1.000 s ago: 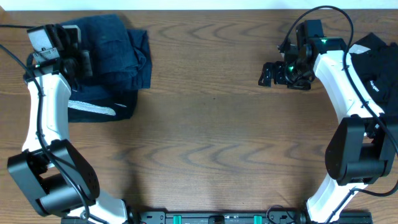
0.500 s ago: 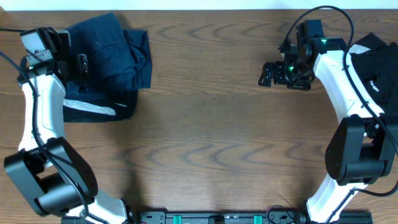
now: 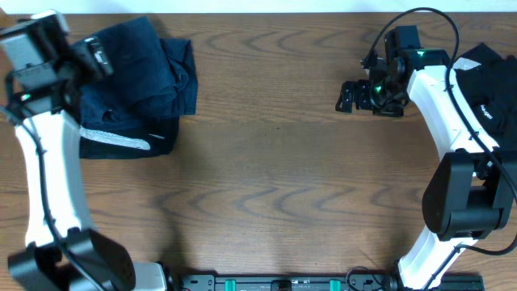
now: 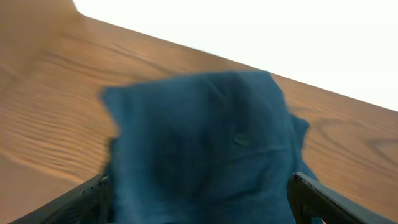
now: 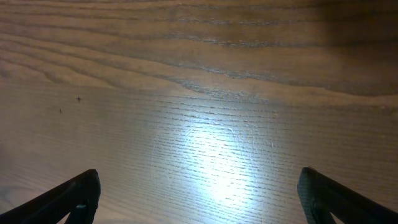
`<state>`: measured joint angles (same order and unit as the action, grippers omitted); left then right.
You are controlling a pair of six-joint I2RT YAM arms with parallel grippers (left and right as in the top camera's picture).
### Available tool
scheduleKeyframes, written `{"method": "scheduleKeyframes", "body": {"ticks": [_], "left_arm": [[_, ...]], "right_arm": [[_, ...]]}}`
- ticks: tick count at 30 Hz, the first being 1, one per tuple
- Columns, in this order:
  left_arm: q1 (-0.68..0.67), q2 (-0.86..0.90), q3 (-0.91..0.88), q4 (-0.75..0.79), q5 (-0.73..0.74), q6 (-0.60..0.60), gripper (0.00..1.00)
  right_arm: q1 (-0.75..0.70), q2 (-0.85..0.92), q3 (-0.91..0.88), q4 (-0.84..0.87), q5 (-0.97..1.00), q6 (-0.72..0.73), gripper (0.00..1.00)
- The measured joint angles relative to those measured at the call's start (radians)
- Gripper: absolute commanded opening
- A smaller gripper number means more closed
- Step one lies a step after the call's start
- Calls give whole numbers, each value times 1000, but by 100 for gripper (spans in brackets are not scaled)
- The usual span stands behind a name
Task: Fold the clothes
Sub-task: 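Release the bundle and press it flat on the stack with the left gripper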
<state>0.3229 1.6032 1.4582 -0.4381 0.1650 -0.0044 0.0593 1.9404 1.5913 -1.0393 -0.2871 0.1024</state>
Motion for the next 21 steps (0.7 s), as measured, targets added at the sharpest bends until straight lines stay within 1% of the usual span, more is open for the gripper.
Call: {"method": "scheduleKeyframes", "body": {"ticks": [4,5,7,8,12,13,16,21], "left_arm": [[-47,100,-1,2,-37,-10,92],[-50,125,-4,3,-48,-21,90],[-39,162,-9,0,-63,-51,83],[-24,180,-11,-7,-64,-70,75],[31,203,-12,-45,-52,-132,61],[42,206,-12,-58,-51,-141,59],[74,222,-12,-100,-48,-163,60],[79,280,-18,-100,-43,-179,59]], "right_arm": [[0,0,0,0,0,0,99],[0,0,0,0,0,0,99],[0,0,0,0,0,0,99],[0,0,0,0,0,0,99],[0,0,0,0,0,0,99],[0,0,0,0,0,0,99],[0,0,0,0,0,0,99],[0,0,0,0,0,0,99]]}}
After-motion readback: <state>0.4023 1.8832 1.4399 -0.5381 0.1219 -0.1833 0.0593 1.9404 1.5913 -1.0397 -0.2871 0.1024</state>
